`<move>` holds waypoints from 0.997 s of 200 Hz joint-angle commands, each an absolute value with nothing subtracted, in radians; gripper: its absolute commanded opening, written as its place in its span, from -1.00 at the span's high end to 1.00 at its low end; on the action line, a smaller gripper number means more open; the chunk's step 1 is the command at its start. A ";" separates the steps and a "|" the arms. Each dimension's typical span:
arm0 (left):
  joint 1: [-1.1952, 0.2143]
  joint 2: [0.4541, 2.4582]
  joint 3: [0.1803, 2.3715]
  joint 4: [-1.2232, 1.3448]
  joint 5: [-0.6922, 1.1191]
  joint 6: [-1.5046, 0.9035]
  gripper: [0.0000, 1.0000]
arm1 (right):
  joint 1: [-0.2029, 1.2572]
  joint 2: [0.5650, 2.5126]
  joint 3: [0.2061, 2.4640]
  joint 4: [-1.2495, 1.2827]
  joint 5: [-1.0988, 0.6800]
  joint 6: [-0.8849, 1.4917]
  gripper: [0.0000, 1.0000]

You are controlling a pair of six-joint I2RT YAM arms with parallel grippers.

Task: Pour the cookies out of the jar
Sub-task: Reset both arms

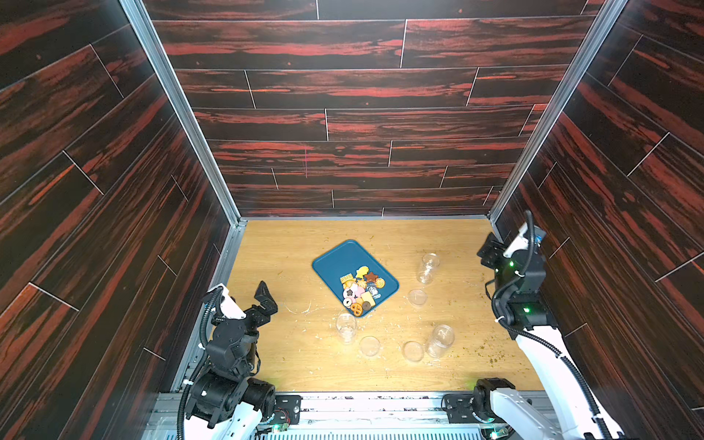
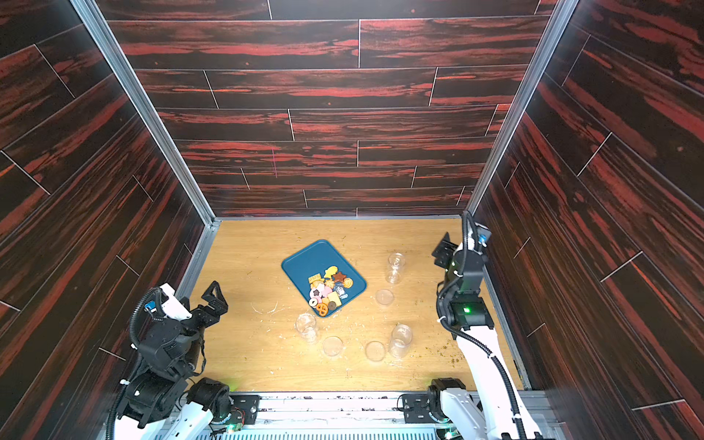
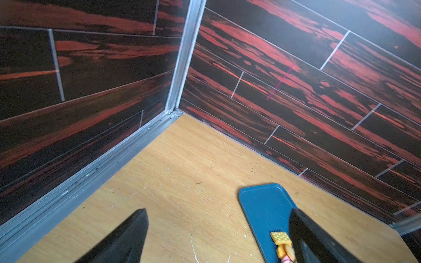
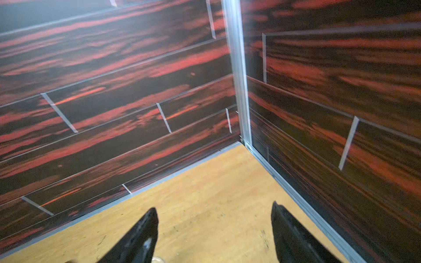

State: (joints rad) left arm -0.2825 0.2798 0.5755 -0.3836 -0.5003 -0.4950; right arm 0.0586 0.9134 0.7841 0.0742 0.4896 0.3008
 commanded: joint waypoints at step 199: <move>-0.279 0.229 0.510 -0.452 -0.587 -0.556 -0.99 | -0.008 0.884 0.617 0.053 0.456 0.464 -0.62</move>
State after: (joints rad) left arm -0.2825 0.2394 0.5259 -0.4412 -0.5694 -0.5430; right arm -0.0021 0.8909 0.6346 0.0437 0.4599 0.4377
